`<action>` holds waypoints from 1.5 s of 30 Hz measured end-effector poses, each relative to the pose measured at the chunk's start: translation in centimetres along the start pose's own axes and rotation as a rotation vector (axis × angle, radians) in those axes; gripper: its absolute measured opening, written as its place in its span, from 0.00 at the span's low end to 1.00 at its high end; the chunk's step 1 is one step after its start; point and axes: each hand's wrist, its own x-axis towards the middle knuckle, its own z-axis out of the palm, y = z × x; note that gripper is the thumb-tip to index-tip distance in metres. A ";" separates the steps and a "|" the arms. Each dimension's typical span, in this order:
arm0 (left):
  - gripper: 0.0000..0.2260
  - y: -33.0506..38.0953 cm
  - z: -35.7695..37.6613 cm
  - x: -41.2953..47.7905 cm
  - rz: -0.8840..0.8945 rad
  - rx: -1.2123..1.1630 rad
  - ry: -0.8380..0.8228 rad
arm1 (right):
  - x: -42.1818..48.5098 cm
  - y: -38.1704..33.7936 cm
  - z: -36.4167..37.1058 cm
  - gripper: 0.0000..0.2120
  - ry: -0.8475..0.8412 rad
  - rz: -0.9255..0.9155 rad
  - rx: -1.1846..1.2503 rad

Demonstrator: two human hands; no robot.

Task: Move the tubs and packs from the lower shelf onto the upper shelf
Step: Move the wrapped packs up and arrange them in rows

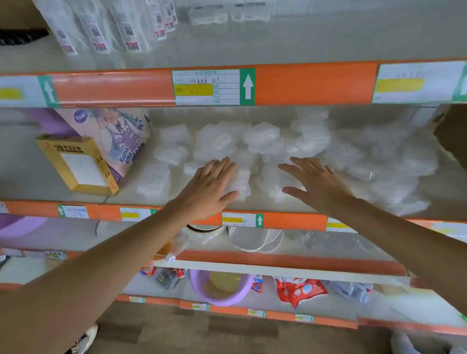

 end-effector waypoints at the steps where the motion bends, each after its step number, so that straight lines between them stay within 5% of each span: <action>1: 0.30 -0.1 0.1 -0.1 0.017 0.010 0.027 | 0.1 0.0 0.1 0.27 0.017 -0.004 0.002; 23: 0.28 0.8 -3.8 -2.9 -0.045 -0.193 0.085 | -3.3 -2.0 -2.4 0.31 0.023 0.028 0.024; 45: 0.27 4.6 -18.5 -12.6 0.074 -0.227 0.331 | -12.1 -10.9 -18.2 0.30 0.147 -0.007 -0.091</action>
